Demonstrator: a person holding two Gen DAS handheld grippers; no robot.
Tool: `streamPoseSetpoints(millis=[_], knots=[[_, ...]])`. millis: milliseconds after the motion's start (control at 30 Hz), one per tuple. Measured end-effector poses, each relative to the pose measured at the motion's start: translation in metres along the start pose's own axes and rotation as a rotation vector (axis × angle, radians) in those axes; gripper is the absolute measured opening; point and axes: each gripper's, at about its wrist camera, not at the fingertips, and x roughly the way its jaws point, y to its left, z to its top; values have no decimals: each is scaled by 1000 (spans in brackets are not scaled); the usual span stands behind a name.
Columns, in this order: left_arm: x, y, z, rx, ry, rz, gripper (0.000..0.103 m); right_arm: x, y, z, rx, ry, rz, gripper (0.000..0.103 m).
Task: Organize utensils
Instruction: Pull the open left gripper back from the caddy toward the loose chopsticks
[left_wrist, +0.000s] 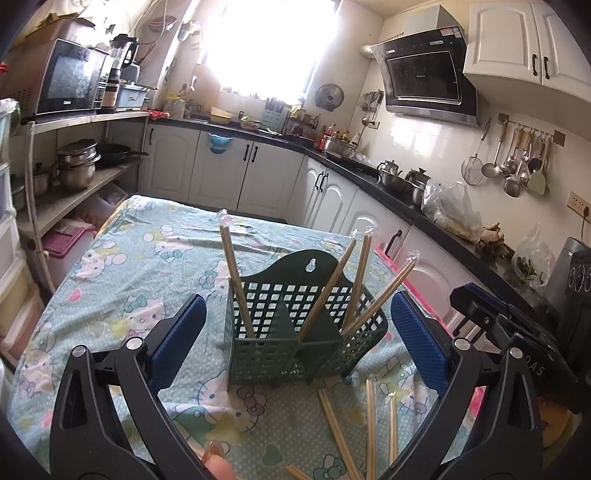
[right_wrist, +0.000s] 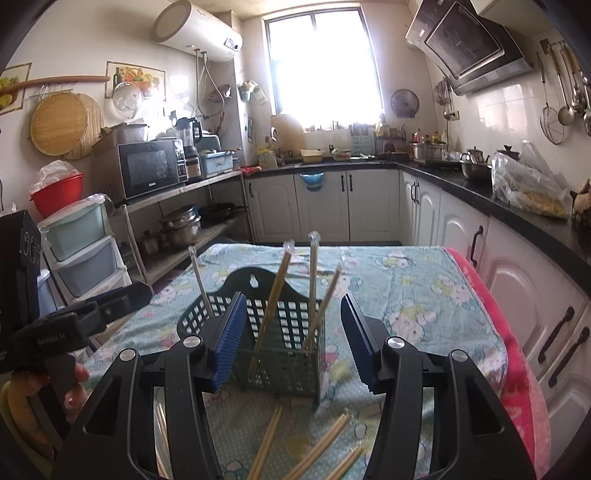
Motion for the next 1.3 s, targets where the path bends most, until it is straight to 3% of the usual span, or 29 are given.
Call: streamPoseSetpoints(millis=[1300], knots=[[-18, 47, -54, -82, 102, 104, 92, 7, 12, -62, -5, 167, 29, 51]])
